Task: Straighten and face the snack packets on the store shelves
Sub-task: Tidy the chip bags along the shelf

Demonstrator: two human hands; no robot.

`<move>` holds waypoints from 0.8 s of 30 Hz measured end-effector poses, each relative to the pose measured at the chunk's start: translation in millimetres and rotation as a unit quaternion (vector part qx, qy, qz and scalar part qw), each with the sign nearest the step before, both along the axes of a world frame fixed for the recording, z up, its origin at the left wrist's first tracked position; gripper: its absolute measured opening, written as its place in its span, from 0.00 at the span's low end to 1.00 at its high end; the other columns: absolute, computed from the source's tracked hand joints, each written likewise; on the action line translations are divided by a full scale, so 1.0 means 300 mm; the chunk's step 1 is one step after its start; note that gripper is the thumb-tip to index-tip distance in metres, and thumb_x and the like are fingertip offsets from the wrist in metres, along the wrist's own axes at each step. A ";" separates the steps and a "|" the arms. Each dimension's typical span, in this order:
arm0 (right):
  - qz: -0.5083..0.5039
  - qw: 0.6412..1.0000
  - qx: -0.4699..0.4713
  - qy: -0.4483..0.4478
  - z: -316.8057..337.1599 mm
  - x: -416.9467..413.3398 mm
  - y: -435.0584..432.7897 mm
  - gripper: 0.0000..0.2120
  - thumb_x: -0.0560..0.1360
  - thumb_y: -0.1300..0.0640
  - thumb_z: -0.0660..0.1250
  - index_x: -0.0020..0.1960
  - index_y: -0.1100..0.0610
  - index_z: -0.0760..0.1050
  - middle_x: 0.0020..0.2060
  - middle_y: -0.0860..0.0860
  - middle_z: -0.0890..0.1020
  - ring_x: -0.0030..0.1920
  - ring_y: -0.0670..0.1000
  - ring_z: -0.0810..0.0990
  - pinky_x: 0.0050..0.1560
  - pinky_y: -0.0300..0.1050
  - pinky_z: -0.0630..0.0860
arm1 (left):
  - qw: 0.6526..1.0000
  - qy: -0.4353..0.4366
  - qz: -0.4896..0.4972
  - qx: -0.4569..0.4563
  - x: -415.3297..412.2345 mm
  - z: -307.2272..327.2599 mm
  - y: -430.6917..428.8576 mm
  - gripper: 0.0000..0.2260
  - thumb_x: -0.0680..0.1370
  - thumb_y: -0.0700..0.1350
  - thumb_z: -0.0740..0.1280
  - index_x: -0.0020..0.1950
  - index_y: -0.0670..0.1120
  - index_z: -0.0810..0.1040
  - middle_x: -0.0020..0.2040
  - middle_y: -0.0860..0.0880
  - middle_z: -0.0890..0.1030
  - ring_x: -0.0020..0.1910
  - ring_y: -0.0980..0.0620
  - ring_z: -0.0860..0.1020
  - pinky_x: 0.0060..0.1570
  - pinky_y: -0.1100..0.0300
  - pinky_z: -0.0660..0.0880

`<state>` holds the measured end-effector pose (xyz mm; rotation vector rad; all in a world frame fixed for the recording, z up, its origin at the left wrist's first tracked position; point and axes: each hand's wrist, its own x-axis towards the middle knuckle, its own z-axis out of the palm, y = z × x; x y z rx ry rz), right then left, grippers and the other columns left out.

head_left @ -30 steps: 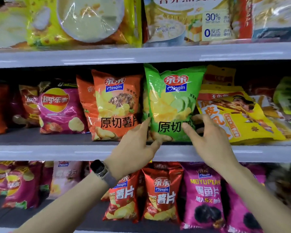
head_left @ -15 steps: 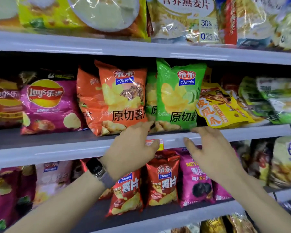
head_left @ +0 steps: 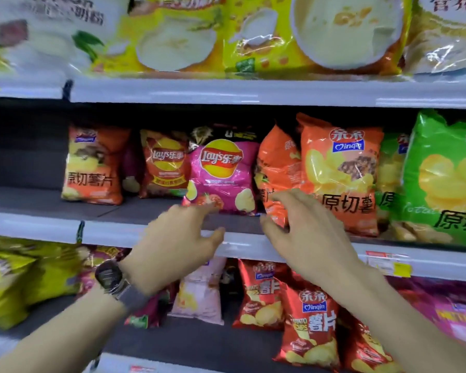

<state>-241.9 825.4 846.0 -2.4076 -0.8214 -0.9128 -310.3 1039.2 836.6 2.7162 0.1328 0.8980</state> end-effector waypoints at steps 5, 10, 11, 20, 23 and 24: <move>0.050 0.996 -0.009 0.077 0.026 0.118 0.234 0.25 0.79 0.41 0.65 0.70 0.54 0.71 0.64 0.52 0.77 0.66 0.58 0.75 0.62 0.53 0.74 | 0.996 -0.030 0.076 -0.025 -0.013 0.049 0.253 0.24 0.75 0.62 0.64 0.70 0.59 0.78 0.61 0.52 0.84 0.61 0.42 0.81 0.56 0.48 0.80; 0.050 0.978 -0.011 0.202 0.044 0.235 0.348 0.45 0.77 0.39 0.66 0.84 0.55 0.49 0.83 0.55 0.52 0.82 0.59 0.56 0.77 0.55 0.62 | 0.985 -0.040 0.139 -0.094 0.043 0.068 0.545 0.24 0.76 0.57 0.68 0.70 0.49 0.76 0.64 0.44 0.82 0.63 0.37 0.79 0.54 0.50 0.75; 0.059 0.973 -0.010 0.222 0.044 0.237 0.361 0.48 0.77 0.39 0.67 0.85 0.52 0.41 0.84 0.54 0.43 0.83 0.58 0.50 0.78 0.56 0.58 | 0.979 -0.041 0.161 -0.113 0.056 0.077 0.600 0.28 0.76 0.58 0.69 0.73 0.47 0.73 0.65 0.41 0.80 0.63 0.35 0.78 0.53 0.49 0.74; 0.099 0.969 0.101 0.205 0.020 0.224 0.443 0.48 0.75 0.43 0.74 0.83 0.51 0.48 0.80 0.50 0.58 0.79 0.53 0.62 0.76 0.53 0.62 | 0.926 -0.108 0.220 -0.288 0.166 0.137 0.905 0.58 0.69 0.63 0.81 0.85 0.46 0.48 0.79 0.36 0.60 0.78 0.31 0.61 0.77 0.38 0.62; 0.078 0.935 0.195 0.287 0.050 0.279 0.472 0.58 0.66 0.35 0.76 0.82 0.50 0.44 0.74 0.54 0.73 0.72 0.54 0.74 0.73 0.55 0.70 | 0.916 -0.092 0.221 -0.322 0.205 0.144 0.942 0.63 0.66 0.65 0.82 0.86 0.47 0.45 0.81 0.36 0.59 0.79 0.30 0.61 0.78 0.38 0.60; 0.077 0.919 0.214 0.321 0.066 0.287 0.479 0.58 0.66 0.34 0.77 0.82 0.51 0.45 0.64 0.54 0.80 0.63 0.53 0.80 0.64 0.52 0.75 | 0.916 -0.086 0.219 -0.327 0.217 0.142 0.950 0.64 0.65 0.65 0.82 0.86 0.47 0.44 0.81 0.36 0.58 0.79 0.30 0.61 0.78 0.38 0.60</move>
